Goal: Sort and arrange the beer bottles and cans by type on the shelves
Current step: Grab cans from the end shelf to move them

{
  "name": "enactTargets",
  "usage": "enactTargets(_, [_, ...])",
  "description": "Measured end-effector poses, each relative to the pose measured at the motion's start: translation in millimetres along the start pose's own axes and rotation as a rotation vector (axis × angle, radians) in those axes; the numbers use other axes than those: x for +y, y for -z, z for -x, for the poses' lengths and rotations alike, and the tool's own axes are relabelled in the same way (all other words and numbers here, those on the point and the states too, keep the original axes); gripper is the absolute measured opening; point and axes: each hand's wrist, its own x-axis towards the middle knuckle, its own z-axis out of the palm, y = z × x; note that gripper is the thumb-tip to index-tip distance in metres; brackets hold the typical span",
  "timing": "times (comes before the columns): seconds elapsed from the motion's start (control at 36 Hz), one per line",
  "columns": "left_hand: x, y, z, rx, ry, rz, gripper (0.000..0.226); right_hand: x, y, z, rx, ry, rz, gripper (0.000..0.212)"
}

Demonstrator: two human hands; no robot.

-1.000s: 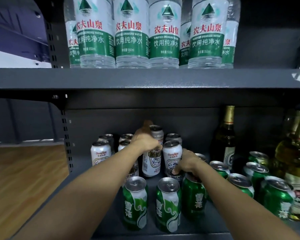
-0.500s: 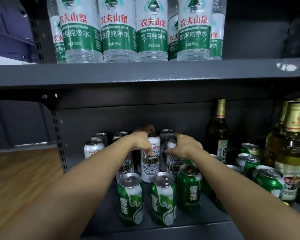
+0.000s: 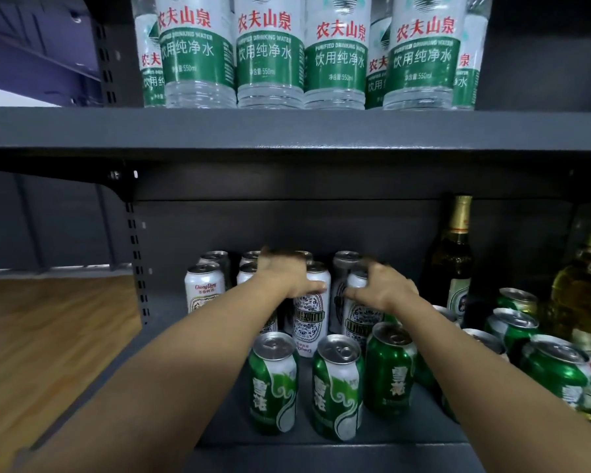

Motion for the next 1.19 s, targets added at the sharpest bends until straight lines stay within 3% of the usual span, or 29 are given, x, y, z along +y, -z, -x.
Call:
enactTargets(0.25, [-12,17,-8,-0.252,0.004,0.259,0.069,0,-3,-2,-0.011,-0.004,-0.094,0.073])
enactTargets(0.33, [-2,9,-11,-0.200,-0.009,0.233,0.083,0,-4,-2,-0.002,-0.007,-0.100,0.073])
enactTargets(0.44, [10,-4,-11,0.041,0.003,0.004,0.085,3,-5,-3,0.005,-0.001,-0.101,0.072])
enactTargets(0.61, [-6,14,-14,-0.262,-0.005,0.288,0.057,3,-6,-5,0.021,0.009,-0.108,0.070])
enactTargets(0.72, [-14,16,-16,-0.321,-0.039,0.349,0.054,3,-6,-7,0.034,0.017,-0.123,0.064])
enactTargets(0.97, [-2,10,-15,-0.289,-0.148,0.329,0.085,4,-8,-6,0.059,0.031,-0.131,0.064])
enactTargets(1.19, [-8,15,-16,-0.228,-0.177,0.288,0.067,5,-6,-4,0.057,0.037,-0.129,0.065])
